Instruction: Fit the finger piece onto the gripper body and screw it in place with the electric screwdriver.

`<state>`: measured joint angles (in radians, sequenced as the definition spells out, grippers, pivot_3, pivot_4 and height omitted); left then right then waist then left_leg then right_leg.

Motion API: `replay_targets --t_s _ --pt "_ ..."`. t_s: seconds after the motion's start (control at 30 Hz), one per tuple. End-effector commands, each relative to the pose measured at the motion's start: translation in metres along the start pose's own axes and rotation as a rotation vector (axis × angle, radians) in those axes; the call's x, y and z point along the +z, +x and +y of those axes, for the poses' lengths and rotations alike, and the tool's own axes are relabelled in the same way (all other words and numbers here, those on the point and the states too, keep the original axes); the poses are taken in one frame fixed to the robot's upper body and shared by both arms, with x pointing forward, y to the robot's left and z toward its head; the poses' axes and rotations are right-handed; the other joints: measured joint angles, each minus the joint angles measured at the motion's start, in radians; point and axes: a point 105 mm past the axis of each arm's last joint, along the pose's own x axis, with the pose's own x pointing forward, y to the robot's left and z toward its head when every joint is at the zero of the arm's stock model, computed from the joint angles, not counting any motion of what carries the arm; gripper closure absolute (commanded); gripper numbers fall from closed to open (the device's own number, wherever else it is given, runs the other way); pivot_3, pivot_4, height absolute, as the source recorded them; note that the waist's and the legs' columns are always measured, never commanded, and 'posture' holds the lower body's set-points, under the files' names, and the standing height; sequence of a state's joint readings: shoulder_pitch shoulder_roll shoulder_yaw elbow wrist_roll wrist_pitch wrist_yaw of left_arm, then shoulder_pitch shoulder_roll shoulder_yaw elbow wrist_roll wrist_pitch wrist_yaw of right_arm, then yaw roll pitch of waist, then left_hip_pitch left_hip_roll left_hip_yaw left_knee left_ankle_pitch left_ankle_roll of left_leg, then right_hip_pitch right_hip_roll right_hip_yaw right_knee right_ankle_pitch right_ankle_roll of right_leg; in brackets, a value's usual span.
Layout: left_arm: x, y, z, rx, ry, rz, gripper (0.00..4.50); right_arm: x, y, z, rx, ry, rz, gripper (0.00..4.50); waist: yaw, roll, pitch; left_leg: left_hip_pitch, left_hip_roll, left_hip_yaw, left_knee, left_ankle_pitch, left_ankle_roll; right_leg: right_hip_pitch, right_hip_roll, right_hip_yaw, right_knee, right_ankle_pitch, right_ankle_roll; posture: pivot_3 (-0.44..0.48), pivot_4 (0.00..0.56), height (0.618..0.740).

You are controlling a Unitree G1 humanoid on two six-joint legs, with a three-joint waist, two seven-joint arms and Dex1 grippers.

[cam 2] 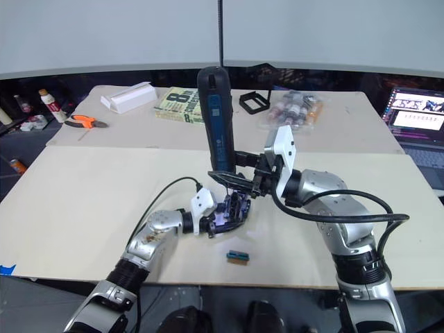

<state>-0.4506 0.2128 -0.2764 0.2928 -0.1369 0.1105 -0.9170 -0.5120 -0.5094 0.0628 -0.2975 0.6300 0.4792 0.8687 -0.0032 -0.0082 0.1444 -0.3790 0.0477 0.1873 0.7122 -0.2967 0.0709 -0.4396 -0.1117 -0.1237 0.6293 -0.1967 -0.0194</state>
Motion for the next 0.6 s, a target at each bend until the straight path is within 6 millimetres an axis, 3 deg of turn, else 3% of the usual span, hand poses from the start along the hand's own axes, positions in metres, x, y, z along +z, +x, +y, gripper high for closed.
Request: replay_targets --t_s 0.03,0.47,0.6 --pt "0.006 -0.001 -0.003 -0.018 0.008 -0.026 2.2 -0.041 -0.008 -0.001 -0.035 0.095 0.153 2.57 0.0 -0.001 -0.001 0.0 0.0 0.0 0.0 0.0 0.0 0.0 0.0 0.0 0.0 0.0 0.0 0.0 0.15 0.74" --pt "0.006 -0.001 -0.004 -0.017 0.005 -0.027 2.2 -0.026 -0.008 -0.003 -0.023 0.062 0.128 2.57 0.0 -0.002 -0.001 -0.001 0.0 0.0 -0.001 -0.001 0.001 0.0 -0.001 0.0 -0.001 0.0 0.0 0.0 0.15 0.74" --pt "0.005 -0.001 -0.003 -0.016 0.005 -0.023 2.2 -0.012 -0.006 -0.002 -0.004 0.039 0.106 2.57 0.001 -0.002 -0.001 -0.001 0.0 0.0 -0.001 -0.001 0.001 0.0 -0.001 -0.001 -0.001 0.0 0.0 0.0 0.15 0.74"
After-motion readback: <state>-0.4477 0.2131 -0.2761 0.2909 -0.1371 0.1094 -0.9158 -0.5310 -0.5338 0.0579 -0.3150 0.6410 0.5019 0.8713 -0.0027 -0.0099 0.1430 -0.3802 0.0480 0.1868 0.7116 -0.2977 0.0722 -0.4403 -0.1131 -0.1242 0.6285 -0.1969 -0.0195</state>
